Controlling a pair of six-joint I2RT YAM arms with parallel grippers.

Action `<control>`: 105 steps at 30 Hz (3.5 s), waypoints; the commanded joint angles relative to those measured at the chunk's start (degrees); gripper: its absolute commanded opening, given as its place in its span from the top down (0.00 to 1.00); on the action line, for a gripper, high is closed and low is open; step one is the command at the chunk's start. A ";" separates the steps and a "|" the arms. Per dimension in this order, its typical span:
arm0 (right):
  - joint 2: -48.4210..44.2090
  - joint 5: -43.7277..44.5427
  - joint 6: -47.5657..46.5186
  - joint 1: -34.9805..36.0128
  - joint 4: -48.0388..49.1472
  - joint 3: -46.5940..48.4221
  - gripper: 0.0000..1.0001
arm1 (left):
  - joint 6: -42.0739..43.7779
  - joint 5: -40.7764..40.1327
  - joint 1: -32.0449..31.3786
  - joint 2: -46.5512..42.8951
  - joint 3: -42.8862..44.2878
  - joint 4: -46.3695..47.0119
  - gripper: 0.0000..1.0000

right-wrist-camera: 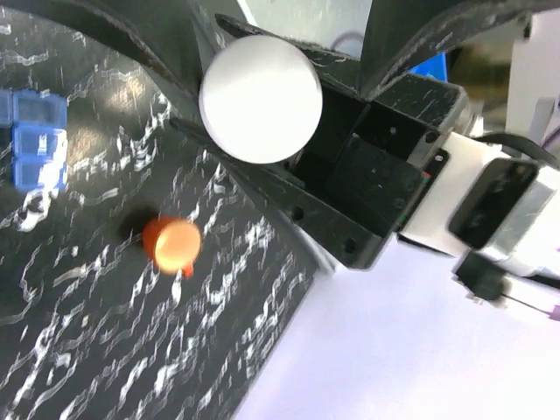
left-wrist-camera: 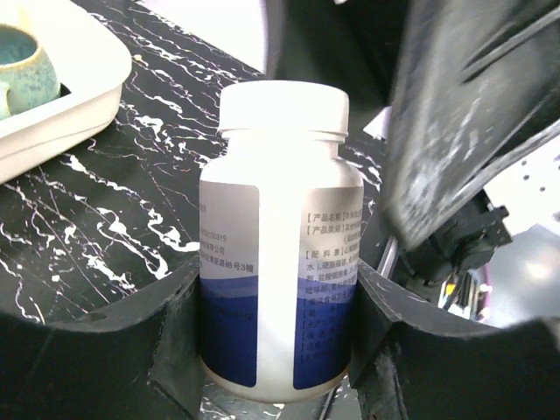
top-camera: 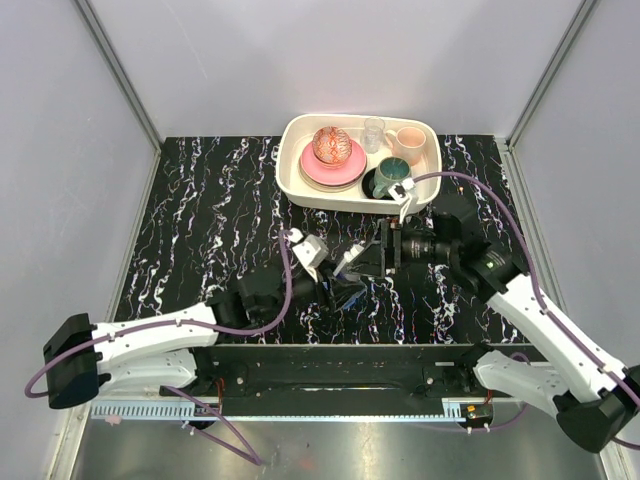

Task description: Sort the pills into containers

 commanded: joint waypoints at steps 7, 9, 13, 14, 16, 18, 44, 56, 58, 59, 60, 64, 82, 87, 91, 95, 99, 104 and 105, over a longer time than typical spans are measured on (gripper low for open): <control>-7.92 13.21 13.38 0.30 19.93 -8.35 0.18 | -13.38 -12.10 -1.67 -2.84 -2.29 8.09 1.00; -7.66 15.14 13.73 0.39 19.93 -8.62 0.17 | -13.29 -12.36 -1.93 -2.40 -1.76 7.38 1.00; -7.83 20.06 13.21 1.00 20.46 -9.67 0.18 | -13.47 -12.98 -2.99 -1.35 -0.88 7.20 1.00; -7.57 21.89 12.77 1.09 20.46 -9.76 0.18 | -13.56 -13.06 -3.16 -1.08 -0.71 7.20 1.00; -7.48 23.31 12.24 1.18 20.63 -9.85 0.21 | -13.64 -13.24 -3.60 -0.47 -0.44 7.20 1.00; -7.40 23.76 12.24 1.18 21.16 -9.94 0.23 | -13.73 -13.42 -3.95 -0.11 -0.01 7.20 1.00; -6.78 25.70 12.77 5.23 22.91 -12.04 0.78 | -15.23 -15.53 -4.66 2.09 1.49 8.61 1.00; -9.77 -2.15 2.32 5.23 35.31 -15.21 1.00 | -16.98 9.74 -4.66 0.50 -6.41 26.88 1.00; -10.90 -8.37 1.52 5.23 36.27 -15.56 1.00 | -17.16 13.37 -4.66 0.24 -7.38 30.39 1.00; -11.43 -10.24 0.82 5.23 37.32 -15.74 1.00 | -17.16 16.70 -4.66 0.15 -8.08 31.02 1.00; -11.87 -12.08 0.55 5.23 37.94 -16.00 1.00 | -17.07 18.38 -4.66 -0.20 -8.26 31.63 1.00; -14.24 -20.96 -0.68 5.23 39.27 -16.26 1.00 | -17.07 25.16 -4.66 -0.90 -8.53 33.31 1.00; -17.50 -16.95 -8.59 5.23 30.31 -15.12 0.30 | -14.70 28.42 -4.66 -11.36 -8.79 25.66 1.00; -16.45 -11.24 -10.17 5.23 25.31 -14.86 0.21 | -14.44 28.33 -4.66 -11.54 -8.79 25.31 1.00; -16.97 -8.15 -10.88 5.23 23.71 -14.77 0.19 | -13.65 25.97 -4.66 -12.15 -9.05 23.12 1.00; -18.82 -4.73 -10.44 5.23 23.80 -13.81 0.18 | -12.77 14.74 -4.66 -15.13 -9.93 18.21 1.00; -19.35 4.56 -6.93 5.23 24.06 -11.44 0.15 | -14.42 -5.46 -4.66 -18.30 -9.76 8.38 1.00; -16.10 17.06 2.47 5.23 25.82 -9.59 0.15 | -15.14 -19.39 -4.66 -16.99 -6.34 3.08 1.00; -14.70 20.65 4.31 5.14 25.99 -9.32 0.15 | -14.88 -19.92 -4.66 -16.12 -5.29 0.81 1.00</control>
